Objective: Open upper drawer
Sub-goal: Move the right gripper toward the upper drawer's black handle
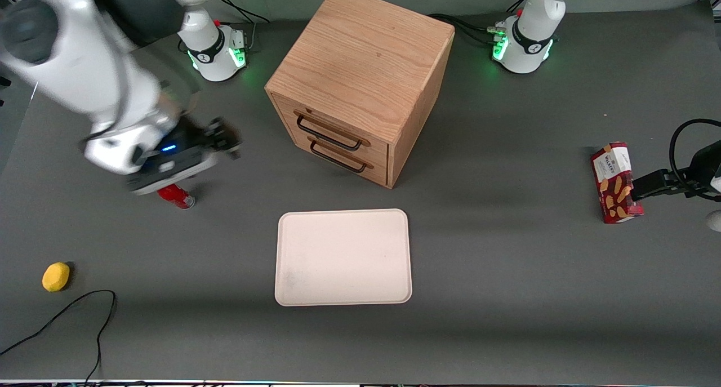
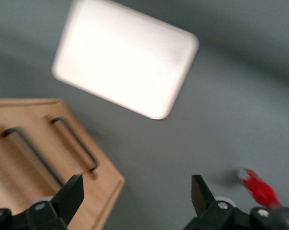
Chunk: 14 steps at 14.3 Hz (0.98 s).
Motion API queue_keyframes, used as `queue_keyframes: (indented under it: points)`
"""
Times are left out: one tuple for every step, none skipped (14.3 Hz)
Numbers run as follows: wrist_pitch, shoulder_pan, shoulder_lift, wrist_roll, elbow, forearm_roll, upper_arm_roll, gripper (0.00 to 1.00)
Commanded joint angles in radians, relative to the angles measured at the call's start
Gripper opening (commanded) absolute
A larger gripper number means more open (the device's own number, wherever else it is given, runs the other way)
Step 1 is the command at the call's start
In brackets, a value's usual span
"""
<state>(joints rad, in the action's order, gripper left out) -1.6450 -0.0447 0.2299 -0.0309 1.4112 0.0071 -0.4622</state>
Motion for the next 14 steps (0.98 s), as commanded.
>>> queue_keyframes:
  points:
    - [0.025, 0.008, 0.069, 0.1, -0.061, 0.02, -0.099, 1.0]
    - [0.025, 0.008, 0.074, 0.109, -0.055, 0.042, -0.124, 1.0]
    - [0.025, 0.008, 0.081, 0.117, -0.051, 0.078, -0.14, 1.0]
    - [0.03, 0.006, 0.089, 0.133, -0.041, 0.098, -0.144, 1.0]
    - [0.03, 0.0, 0.091, 0.155, -0.019, 0.1, -0.144, 1.0]
    - [0.025, -0.006, 0.097, 0.187, 0.008, 0.1, -0.144, 1.0]
    - [0.017, -0.007, 0.103, 0.216, 0.035, 0.1, -0.144, 1.0]
    - [0.002, -0.009, 0.109, 0.227, 0.064, 0.1, -0.144, 1.0]
    - [-0.03, -0.01, 0.108, 0.227, 0.102, 0.1, -0.144, 1.0]
    - [-0.062, -0.012, 0.108, 0.227, 0.138, 0.1, -0.145, 1.0]
    - [-0.084, -0.024, 0.105, 0.232, 0.162, 0.1, -0.147, 1.0]
    - [-0.099, -0.026, 0.103, 0.25, 0.181, 0.1, -0.147, 1.0]
    - [-0.12, -0.026, 0.103, 0.255, 0.201, 0.099, -0.148, 1.0]
    - [-0.15, -0.027, 0.1, 0.255, 0.224, 0.099, -0.148, 1.0]
